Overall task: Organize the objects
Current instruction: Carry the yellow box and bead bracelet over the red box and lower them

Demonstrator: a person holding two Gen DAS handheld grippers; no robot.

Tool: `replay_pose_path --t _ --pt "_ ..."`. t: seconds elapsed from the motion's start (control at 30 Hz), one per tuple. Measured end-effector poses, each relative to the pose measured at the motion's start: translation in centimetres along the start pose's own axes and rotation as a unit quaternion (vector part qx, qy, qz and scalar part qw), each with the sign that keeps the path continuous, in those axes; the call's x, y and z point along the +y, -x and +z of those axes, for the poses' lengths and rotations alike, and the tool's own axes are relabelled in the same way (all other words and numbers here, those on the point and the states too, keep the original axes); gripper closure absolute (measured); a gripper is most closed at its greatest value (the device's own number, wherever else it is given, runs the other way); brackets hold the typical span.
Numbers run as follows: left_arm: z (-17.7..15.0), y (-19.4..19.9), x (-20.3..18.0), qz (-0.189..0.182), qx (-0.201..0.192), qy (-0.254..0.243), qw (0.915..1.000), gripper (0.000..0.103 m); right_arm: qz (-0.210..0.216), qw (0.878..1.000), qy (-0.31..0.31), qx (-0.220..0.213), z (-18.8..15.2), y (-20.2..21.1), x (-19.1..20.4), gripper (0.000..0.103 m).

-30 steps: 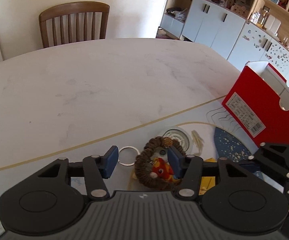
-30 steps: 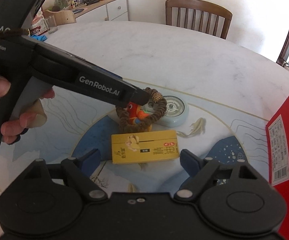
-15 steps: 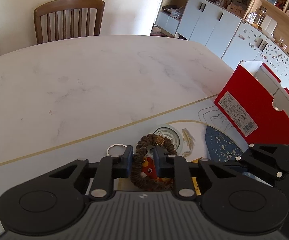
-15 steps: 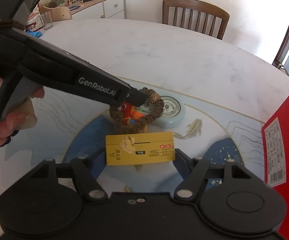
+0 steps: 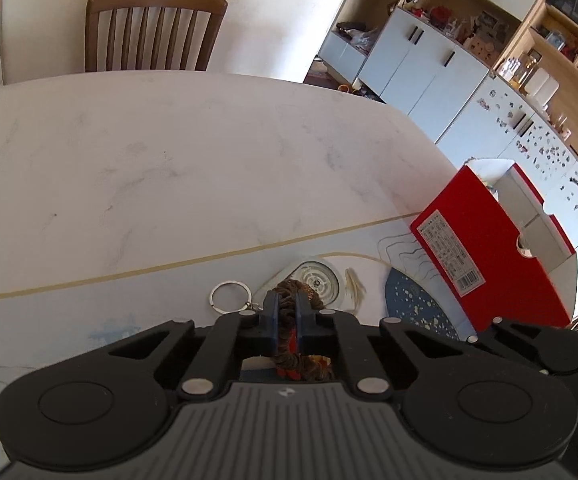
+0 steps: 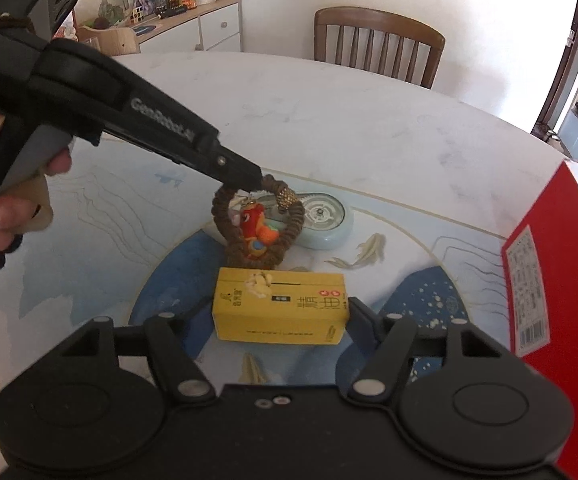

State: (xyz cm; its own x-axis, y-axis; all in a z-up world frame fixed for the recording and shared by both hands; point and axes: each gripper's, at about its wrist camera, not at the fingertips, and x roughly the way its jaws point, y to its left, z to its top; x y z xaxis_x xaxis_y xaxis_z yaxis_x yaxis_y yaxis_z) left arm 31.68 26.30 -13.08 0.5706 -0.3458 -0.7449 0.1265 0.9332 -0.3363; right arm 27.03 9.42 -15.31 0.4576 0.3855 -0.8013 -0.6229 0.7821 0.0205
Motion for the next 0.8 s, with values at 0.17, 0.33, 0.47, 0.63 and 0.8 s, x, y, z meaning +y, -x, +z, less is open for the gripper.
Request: replay_pose_path --t 0.17,0.33,0.47,0.63,0.8 --pt "-0.3 1.0 -0.6 -0.011 -0.007 0.006 0.9999 0.096 -0.002 1.0 -0.011 -0.01 -0.8 1.6 -0.2 0.035" --pt "-0.2 2.8 -1.6 -0.022 -0.019 0.01 0.9995 0.096 -0.003 0.999 -0.021 -0.027 -1.2 3.8 -0.5 0.035" --pt "-0.1 4.3 -2.8 -0.027 -0.029 0.006 0.9992 0.096 -0.005 0.999 -0.027 -0.037 -1.4 6.0 -0.9 0.035" --pt "0.1 6.1 -4.8 -0.041 -0.042 -0.002 0.9983 0.096 -0.006 0.998 -0.039 -0.049 -1.7 8.6 -1.8 0.035" --pt "0.2 7.9 -7.6 -0.053 -0.056 -0.029 0.9966 0.096 -0.008 0.997 -0.052 -0.06 -1.9 11.4 -3.2 0.035"
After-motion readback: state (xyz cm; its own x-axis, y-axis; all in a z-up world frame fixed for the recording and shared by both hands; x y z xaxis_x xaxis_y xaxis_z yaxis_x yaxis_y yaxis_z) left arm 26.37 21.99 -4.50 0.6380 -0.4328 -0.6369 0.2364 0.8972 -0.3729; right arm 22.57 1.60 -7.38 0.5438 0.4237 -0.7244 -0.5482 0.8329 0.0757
